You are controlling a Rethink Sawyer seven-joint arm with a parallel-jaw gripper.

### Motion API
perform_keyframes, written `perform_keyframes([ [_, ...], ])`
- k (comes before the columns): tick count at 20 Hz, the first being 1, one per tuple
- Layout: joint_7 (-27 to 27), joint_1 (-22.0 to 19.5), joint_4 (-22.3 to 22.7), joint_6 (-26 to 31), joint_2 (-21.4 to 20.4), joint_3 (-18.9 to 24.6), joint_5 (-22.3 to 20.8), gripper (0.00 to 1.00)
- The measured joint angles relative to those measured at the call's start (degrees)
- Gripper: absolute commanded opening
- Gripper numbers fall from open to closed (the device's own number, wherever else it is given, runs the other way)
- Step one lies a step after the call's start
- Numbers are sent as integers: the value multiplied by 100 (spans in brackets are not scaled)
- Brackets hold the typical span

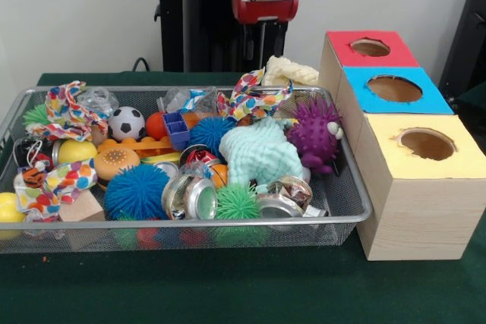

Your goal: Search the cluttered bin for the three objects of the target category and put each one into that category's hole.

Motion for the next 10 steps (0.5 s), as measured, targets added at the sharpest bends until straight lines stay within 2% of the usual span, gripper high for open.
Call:
perform_keyframes([
  [5,0,-14,-3,-120,500,44,-173,100],
  [10,0,-64,0,-120,722,74,-247,100],
])
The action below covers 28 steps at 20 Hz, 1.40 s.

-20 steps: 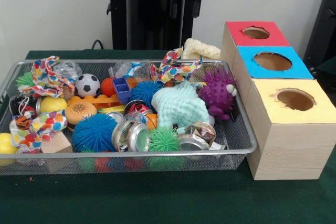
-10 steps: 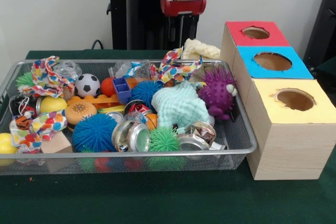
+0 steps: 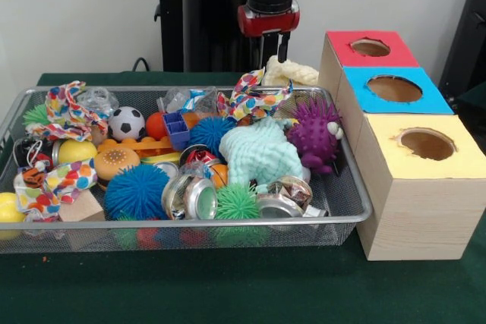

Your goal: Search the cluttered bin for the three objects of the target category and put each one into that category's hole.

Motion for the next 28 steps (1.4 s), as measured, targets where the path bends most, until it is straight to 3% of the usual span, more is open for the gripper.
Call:
perform_keyframes([
  [11,0,10,-3,-64,347,69,2,100],
  [22,0,273,-7,-577,952,66,6,100],
  [23,0,312,-9,-630,1034,60,6,0],
  [28,0,356,-12,-642,1109,38,6,0],
])
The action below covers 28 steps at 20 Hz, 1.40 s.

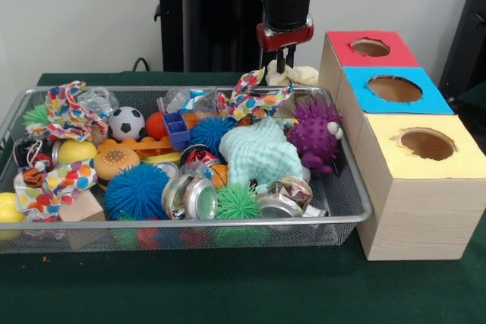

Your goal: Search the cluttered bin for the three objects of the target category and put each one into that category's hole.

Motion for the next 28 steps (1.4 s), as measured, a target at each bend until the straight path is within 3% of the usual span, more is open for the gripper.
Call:
perform_keyframes([
  [10,0,128,-5,2,-43,-93,2,0],
  [15,0,290,-3,247,-447,-165,0,0],
  [18,0,416,-1,796,-913,-256,-2,0],
  [19,0,494,-2,1409,-1338,-305,-4,0],
  [22,0,515,-7,2118,-1804,-316,-6,0],
  [23,0,482,-8,2609,-2145,-313,3,0],
  [28,0,239,-32,3244,-2782,-263,28,0],
])
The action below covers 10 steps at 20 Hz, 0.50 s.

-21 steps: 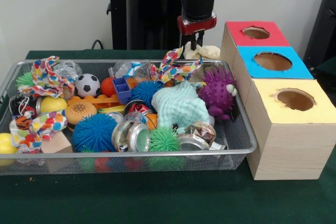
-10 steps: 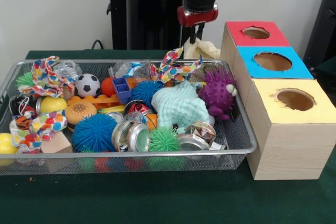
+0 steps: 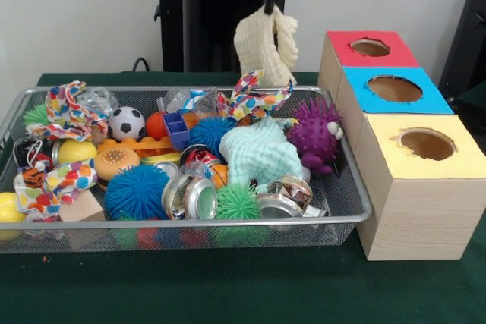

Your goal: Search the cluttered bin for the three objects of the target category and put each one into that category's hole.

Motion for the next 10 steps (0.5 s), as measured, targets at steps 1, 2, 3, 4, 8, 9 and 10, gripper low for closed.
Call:
perform_keyframes([
  [1,0,-37,-8,12,-55,9,0,0],
  [2,0,-128,-38,1,-151,44,-2,0],
  [3,0,-219,-69,-9,-248,79,-3,0],
  [4,0,-277,-89,-21,-285,114,-5,0],
  [8,0,-583,-187,-117,-373,335,-7,0],
  [9,0,-647,-214,-136,-380,391,-8,0],
  [10,0,-694,-237,-149,-385,433,-8,0],
])
